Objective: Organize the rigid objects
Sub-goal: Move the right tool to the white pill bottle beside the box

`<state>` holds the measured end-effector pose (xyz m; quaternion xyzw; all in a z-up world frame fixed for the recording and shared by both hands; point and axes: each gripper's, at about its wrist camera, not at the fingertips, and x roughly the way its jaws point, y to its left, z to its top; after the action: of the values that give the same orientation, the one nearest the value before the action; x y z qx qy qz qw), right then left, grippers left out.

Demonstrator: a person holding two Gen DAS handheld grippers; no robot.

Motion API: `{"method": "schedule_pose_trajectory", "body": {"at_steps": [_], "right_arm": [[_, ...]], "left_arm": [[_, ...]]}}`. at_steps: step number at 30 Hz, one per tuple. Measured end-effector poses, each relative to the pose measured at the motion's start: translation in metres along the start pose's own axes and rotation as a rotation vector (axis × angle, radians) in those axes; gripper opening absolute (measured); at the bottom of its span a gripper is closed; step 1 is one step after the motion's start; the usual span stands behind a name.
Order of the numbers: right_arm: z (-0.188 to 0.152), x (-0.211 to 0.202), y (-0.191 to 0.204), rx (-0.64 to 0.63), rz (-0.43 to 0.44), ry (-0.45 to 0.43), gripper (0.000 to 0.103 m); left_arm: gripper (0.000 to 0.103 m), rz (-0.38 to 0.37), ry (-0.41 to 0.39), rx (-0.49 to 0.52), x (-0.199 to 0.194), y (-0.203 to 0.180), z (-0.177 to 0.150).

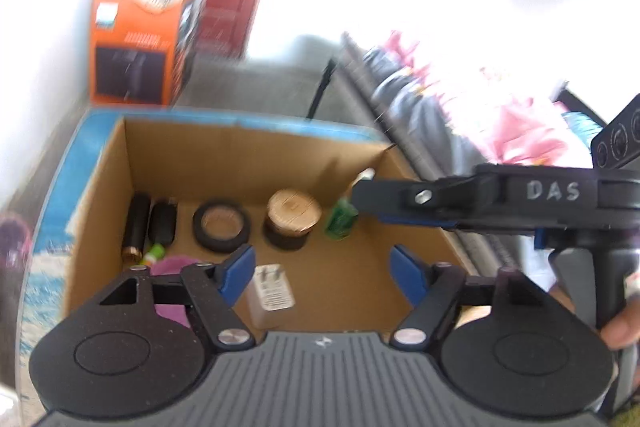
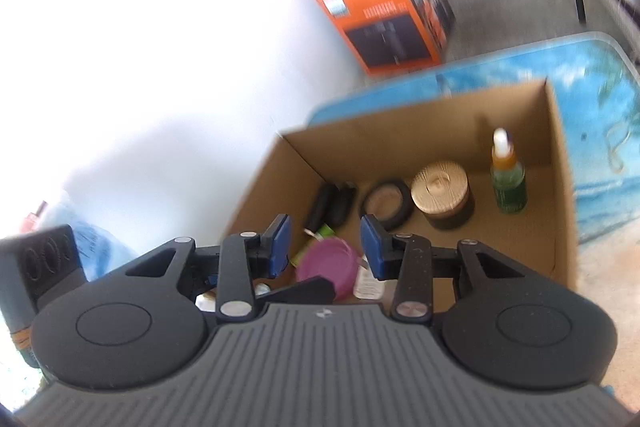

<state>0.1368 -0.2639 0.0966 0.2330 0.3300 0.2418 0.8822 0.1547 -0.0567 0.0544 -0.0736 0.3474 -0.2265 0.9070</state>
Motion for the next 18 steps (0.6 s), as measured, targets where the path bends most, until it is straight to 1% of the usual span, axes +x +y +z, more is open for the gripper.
{"method": "schedule_pose_trajectory", "body": {"at_steps": [2, 4, 6, 8, 11, 14, 18], "right_arm": [[-0.007, -0.034, 0.013, -0.033, 0.014, -0.084, 0.040], [-0.019, -0.063, 0.024, -0.060, 0.033, -0.161, 0.040], [-0.033, -0.084, 0.029, -0.060, 0.055, -0.207, 0.041], [-0.047, -0.093, 0.032, -0.046, 0.069, -0.223, 0.041], [-0.065, -0.091, 0.034, -0.022, 0.078, -0.203, 0.041], [-0.085, -0.061, 0.037, 0.019, 0.093, -0.132, 0.041], [-0.107, -0.014, 0.047, 0.049, 0.096, -0.018, 0.042]], "left_arm": [[0.086, -0.031, -0.061, 0.043, -0.030, -0.007, -0.006], [0.088, -0.041, -0.115, 0.076, -0.059, -0.009, -0.014], [0.089, -0.035, -0.162, 0.096, -0.083, -0.007, -0.025], [0.089, -0.015, -0.192, 0.094, -0.100, -0.002, -0.036], [0.089, 0.021, -0.214, 0.089, -0.113, 0.009, -0.056], [0.089, 0.065, -0.201, 0.084, -0.113, 0.018, -0.072], [0.089, 0.111, -0.156, 0.072, -0.097, 0.033, -0.091]]}}
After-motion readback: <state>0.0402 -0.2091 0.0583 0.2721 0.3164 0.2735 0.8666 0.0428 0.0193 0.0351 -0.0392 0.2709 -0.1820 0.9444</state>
